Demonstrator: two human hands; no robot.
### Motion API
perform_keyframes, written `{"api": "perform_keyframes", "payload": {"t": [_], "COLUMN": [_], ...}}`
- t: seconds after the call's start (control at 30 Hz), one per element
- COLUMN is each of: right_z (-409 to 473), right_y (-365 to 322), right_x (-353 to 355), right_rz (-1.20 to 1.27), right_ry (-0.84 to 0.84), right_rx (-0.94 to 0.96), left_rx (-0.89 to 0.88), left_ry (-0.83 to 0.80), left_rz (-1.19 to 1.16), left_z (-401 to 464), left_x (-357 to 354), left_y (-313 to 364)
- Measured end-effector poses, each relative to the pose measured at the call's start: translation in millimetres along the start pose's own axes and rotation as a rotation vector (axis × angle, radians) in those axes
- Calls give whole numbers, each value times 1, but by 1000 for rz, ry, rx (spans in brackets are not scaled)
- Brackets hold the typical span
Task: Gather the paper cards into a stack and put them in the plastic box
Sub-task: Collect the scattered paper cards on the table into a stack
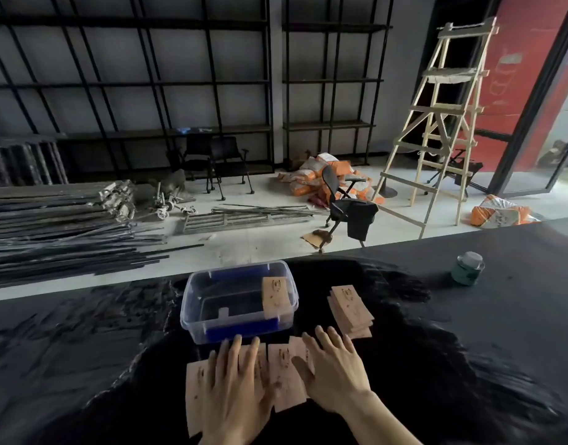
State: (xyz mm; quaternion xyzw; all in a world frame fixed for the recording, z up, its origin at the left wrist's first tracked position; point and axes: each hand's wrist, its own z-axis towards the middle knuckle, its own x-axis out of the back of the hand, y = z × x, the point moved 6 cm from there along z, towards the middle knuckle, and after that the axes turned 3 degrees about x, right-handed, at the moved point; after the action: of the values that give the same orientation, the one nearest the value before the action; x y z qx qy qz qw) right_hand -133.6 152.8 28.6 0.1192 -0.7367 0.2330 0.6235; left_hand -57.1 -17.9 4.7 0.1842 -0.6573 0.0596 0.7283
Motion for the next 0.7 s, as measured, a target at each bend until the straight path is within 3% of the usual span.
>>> {"api": "perform_keyframes", "payload": {"t": [0.13, 0.3, 0.53, 0.7], "right_z": [-7, -10, -13, -20], "right_y": [1, 5, -2, 1], "right_x": [-18, -30, -32, -23], "right_rz": [-6, -9, 10, 138], "right_ry": [-34, -43, 5, 95], "right_rx": [57, 99, 141, 144], "left_rx": [6, 26, 198, 236], "left_ry": [-134, -49, -169, -102], "left_rz": [34, 18, -206, -406], "left_z": [-9, -12, -7, -2], "left_x": [-22, -23, -19, -8], "left_y": [14, 27, 41, 34]}}
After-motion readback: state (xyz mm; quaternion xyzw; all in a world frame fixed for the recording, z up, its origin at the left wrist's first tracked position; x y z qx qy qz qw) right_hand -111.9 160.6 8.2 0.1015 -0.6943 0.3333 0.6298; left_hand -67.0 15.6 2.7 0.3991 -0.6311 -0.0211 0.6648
